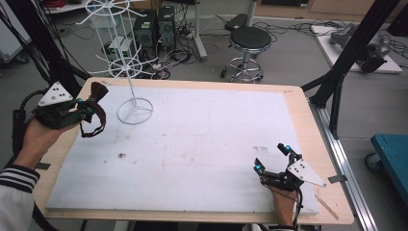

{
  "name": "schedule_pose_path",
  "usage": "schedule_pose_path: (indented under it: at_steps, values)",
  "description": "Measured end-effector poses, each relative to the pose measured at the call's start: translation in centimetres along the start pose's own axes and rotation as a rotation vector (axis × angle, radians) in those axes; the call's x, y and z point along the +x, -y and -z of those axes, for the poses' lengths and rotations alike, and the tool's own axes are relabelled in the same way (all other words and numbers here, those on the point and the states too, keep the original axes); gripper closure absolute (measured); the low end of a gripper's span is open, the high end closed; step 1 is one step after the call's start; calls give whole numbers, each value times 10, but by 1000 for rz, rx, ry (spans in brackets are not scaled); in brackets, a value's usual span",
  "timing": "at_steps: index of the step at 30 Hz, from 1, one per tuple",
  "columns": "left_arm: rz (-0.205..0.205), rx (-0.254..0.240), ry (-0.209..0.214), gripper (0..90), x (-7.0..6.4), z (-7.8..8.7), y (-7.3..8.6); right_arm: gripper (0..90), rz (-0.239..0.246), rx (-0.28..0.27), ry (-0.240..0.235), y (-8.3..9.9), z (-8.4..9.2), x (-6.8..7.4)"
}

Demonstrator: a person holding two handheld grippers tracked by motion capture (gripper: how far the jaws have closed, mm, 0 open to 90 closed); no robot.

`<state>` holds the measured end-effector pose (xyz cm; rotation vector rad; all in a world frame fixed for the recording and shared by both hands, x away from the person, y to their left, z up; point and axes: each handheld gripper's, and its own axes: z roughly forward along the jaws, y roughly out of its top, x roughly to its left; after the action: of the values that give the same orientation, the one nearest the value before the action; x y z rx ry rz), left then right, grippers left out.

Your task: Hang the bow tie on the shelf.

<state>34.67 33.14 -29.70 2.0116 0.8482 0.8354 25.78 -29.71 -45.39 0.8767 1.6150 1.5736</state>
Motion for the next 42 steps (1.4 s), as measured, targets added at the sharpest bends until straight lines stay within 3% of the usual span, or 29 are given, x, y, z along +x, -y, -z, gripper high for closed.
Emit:
schedule_pose_path:
  at_steps: [22,29,42]
  values:
    - [5,-22,-61,756,9,5,-28,19,-3,3,0,0,0,0]
    - [-6,-19,-80,756,12,-3,-46,19,1,-1,-2,0,0,0]
    - [30,-2,-105,756,18,-18,-48,19,-4,1,-3,0,0,0]
